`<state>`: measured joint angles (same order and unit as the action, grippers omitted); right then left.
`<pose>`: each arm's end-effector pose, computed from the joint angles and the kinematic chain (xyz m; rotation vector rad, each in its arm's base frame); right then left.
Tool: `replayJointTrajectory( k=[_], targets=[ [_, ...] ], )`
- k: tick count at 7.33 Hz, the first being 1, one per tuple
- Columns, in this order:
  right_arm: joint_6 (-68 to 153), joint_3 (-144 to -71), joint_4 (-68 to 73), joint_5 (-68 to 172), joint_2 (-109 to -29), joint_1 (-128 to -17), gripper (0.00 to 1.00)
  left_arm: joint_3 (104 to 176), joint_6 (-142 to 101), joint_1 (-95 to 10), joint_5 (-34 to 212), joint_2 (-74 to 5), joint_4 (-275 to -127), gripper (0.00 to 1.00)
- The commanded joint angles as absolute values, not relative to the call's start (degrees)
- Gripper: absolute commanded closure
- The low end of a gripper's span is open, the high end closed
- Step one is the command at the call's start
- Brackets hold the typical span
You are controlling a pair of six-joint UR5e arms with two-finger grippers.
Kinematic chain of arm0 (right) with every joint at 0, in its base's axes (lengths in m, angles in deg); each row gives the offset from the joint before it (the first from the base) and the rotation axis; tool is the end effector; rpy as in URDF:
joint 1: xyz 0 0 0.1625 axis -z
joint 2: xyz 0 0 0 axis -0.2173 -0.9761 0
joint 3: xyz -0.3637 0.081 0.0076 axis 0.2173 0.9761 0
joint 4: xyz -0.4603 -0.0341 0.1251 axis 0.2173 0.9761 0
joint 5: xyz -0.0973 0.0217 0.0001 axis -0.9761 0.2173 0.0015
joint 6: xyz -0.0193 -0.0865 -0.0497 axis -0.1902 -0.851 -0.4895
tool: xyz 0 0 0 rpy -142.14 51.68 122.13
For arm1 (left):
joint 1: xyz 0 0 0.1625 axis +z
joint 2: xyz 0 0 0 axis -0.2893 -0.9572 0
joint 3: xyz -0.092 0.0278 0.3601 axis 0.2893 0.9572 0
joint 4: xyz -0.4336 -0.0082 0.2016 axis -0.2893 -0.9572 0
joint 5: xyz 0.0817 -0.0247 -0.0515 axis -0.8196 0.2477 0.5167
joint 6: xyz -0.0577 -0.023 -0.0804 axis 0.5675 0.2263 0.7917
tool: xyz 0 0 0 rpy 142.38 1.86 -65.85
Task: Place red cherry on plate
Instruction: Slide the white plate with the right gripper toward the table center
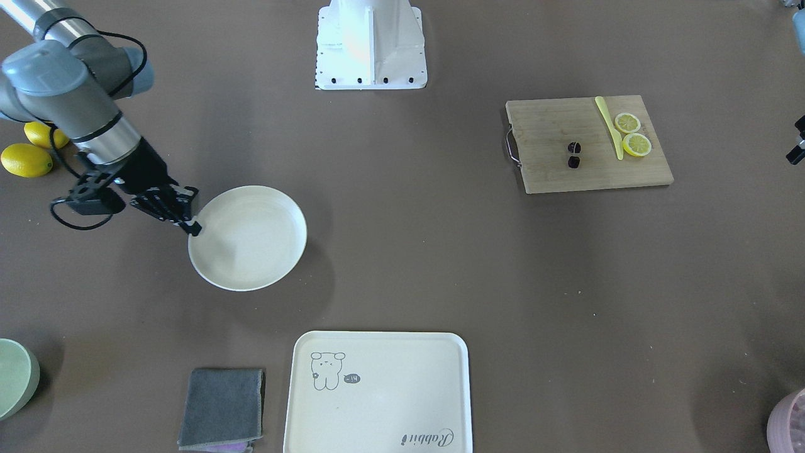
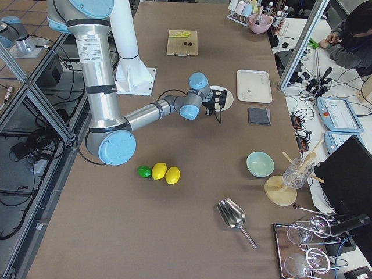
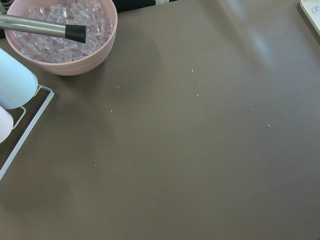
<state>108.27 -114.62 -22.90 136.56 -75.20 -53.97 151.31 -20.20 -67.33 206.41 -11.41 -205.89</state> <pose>-0.4124 -0.5013 0.2977 0.2008 -1.0986 0.3662 -0.0004 -0.5533 0.4524 0.4894 0.9182 0.1485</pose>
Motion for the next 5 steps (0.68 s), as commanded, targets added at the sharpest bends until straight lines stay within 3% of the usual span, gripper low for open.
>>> replayJointTrajectory(
  k=[1,3,5],
  targets=[
    [113.30,-114.75,-13.49,123.53,-65.57,-43.47,1.00,151.41,-19.48,-67.29,206.84,-11.52,-205.96,0.01],
    [117.42,-114.22,-6.10,117.76,-59.33,-36.40,1.00,151.14,-19.48,-67.29,206.84,-11.52,-205.87,0.01],
    [118.85,-113.70,-5.63,113.25,-58.68,-32.51,1.00,151.05,-19.57,-67.29,206.84,-11.52,-205.87,0.01]
  ],
)
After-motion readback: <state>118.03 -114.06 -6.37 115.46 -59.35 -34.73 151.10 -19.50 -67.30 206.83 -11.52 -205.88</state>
